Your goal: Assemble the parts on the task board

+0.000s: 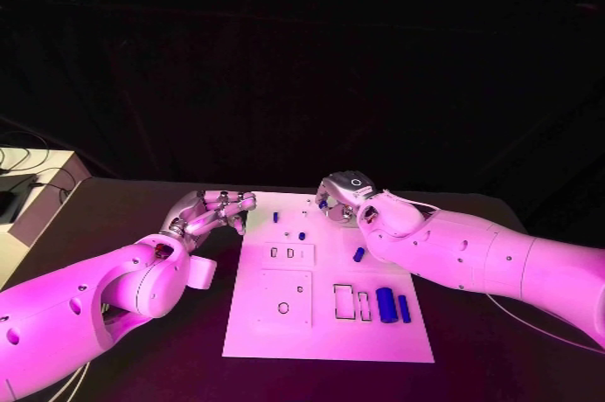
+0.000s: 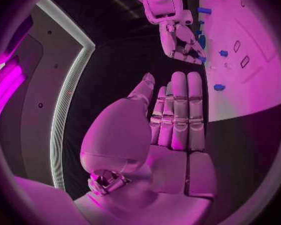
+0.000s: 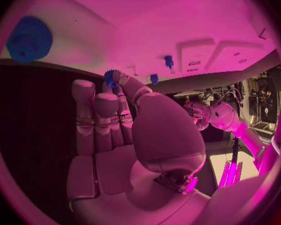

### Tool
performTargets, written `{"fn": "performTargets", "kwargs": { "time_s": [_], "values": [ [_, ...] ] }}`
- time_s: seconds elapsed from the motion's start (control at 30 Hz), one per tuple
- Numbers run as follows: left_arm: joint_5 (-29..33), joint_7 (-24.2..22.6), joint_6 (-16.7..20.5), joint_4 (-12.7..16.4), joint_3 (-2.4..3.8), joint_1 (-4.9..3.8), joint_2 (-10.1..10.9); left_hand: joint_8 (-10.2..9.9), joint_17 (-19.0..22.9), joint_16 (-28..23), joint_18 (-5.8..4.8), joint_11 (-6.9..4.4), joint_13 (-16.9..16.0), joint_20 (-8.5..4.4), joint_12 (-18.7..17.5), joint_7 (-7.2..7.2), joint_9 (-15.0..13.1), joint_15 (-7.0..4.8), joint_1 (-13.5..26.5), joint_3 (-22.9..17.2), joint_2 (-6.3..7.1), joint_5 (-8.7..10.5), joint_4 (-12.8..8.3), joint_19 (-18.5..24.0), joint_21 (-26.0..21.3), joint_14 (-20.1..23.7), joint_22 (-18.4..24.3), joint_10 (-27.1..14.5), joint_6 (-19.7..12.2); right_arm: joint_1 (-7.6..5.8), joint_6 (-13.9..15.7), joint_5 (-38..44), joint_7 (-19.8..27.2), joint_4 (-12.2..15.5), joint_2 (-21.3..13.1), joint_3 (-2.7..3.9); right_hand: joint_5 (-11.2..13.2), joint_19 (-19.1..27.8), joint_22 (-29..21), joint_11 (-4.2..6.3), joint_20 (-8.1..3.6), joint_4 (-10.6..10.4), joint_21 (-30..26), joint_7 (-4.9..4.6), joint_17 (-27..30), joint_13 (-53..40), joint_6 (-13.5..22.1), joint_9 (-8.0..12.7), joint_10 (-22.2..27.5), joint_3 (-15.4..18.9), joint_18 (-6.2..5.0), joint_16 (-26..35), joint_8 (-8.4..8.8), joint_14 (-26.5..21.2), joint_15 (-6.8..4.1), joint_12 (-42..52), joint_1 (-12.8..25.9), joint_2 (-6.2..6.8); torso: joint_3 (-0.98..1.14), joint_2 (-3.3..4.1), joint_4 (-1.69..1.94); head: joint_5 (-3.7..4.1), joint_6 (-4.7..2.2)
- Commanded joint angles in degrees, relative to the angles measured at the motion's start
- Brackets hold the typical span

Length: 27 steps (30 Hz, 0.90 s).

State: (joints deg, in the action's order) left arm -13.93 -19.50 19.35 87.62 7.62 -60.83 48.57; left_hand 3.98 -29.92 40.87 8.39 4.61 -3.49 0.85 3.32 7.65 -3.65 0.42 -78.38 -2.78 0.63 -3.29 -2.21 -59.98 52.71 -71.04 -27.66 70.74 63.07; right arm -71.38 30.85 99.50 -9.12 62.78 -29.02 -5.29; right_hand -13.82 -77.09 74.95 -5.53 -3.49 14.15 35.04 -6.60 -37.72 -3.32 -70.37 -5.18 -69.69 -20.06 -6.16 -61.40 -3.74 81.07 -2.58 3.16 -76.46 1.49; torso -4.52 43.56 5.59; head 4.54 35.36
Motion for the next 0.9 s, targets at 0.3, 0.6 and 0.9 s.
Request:
{"fn": "performTargets", "kwargs": {
  "time_s": [0.3, 0.6, 0.9],
  "values": [
    [-0.1, -0.3, -1.1, -0.1, 0.05, 0.01, -0.3, -0.3, 0.0, 0.4, 0.75, 0.01, -0.1, 0.01, 0.3, -0.03, 0.0, 0.01, 0.3, 0.0, -0.07, 0.20, -0.5, 0.4, 0.1, 0.2, 0.0, -0.4, -0.5, -0.15, 4.1, 2.5, -2.2, -0.6, 1.3, 0.34, -0.2, -1.3, 3.0, 3.20, -0.01, 0.1, -2.1, 0.07, -0.1, -0.5, -0.1, 0.2, -6.2, -0.2, -1.12, 0.2, 0.07, 0.1, -0.11, 0.3, -0.7, -0.60, -0.47, 0.38, 0.43, 0.18, -0.12],
    [-0.1, -0.3, -1.1, -0.2, 0.05, 0.02, -0.5, -0.3, 0.2, 0.4, 0.76, 0.04, -0.1, 0.03, 0.3, -0.01, 0.0, 0.02, 0.3, 0.0, -0.10, 0.19, -0.6, 0.4, 0.3, 0.2, 0.2, -0.5, -0.5, -0.21, 4.3, 2.6, -1.8, -1.3, 2.4, 0.46, -0.2, -1.5, 3.1, 3.17, -0.01, 0.2, -2.4, 0.04, -0.2, -0.5, 0.0, 0.2, -6.1, -0.2, -1.09, 0.2, 0.07, 0.1, -0.09, 0.3, -0.7, -0.51, -0.58, 0.59, 0.55, 0.19, -0.35],
    [-0.1, -0.3, -1.0, -0.2, 0.05, 0.02, -0.4, -0.3, 0.3, 0.5, 0.77, 0.06, -0.1, 0.05, 0.3, -0.01, 0.0, 0.04, 0.3, 0.0, -0.09, 0.19, -0.6, 0.4, 0.3, 0.2, 0.3, -0.6, -0.6, -0.21, 3.6, 2.6, -1.4, -2.3, 3.1, 0.48, -0.2, -1.6, 3.2, 3.15, -0.01, 0.1, -2.3, 0.03, -0.2, -0.5, 0.0, 0.2, -6.1, -0.1, -1.05, 0.2, 0.08, 0.1, -0.07, 0.3, -0.7, -0.48, -0.71, 0.78, 0.68, 0.06, -0.33]
  ]
}}
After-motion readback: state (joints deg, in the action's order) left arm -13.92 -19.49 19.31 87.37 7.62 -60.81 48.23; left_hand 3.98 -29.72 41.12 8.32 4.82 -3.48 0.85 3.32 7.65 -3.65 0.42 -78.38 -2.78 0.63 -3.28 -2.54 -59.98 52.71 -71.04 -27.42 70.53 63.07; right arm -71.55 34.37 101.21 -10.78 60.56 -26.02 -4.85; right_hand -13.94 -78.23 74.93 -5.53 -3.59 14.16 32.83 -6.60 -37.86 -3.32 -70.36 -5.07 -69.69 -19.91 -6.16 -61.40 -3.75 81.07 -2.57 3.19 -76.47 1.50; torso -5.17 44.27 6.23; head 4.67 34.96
